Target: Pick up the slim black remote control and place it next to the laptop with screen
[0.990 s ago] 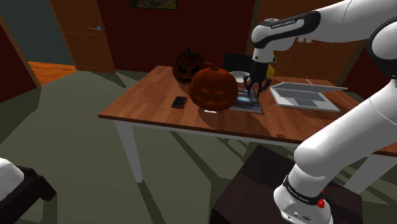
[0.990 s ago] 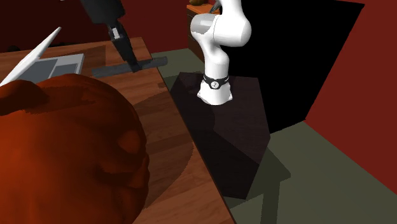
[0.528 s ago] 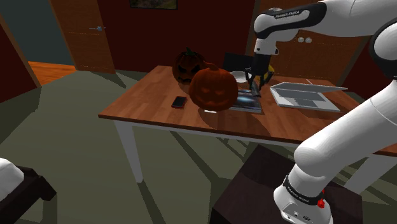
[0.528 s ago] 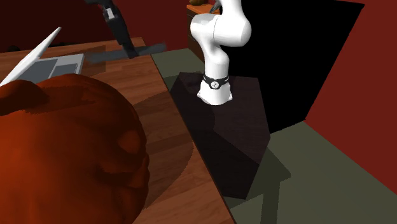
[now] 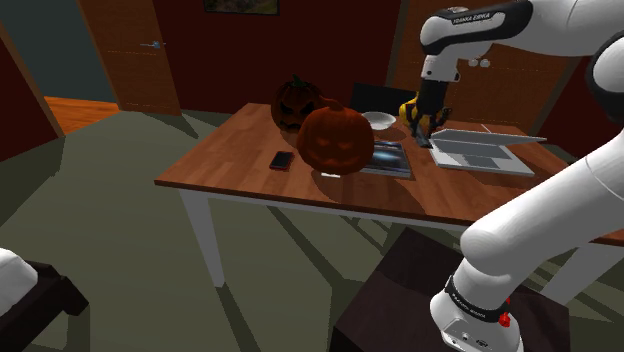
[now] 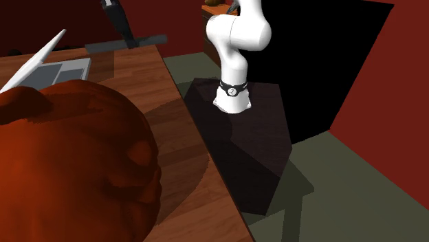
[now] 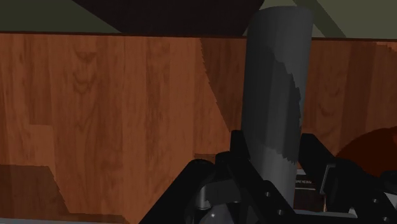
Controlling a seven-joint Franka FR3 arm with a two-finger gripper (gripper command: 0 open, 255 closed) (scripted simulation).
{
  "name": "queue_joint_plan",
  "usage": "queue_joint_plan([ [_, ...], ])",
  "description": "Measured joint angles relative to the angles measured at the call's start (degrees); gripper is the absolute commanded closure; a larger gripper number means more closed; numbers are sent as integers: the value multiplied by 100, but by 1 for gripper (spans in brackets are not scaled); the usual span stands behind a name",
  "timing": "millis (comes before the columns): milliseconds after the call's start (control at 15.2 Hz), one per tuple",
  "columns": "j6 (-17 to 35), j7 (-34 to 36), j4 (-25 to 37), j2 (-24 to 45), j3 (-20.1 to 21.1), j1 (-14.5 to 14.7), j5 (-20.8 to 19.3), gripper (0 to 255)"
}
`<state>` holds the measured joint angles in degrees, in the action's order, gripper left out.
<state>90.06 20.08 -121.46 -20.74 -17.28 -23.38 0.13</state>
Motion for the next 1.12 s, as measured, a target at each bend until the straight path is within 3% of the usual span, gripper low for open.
queue_joint_plan([
  [660, -152, -1379, 260, 121, -959, -536, -566, 255],
  [1122, -150, -2495, 799, 660, -1729, -844, -747, 255],
])
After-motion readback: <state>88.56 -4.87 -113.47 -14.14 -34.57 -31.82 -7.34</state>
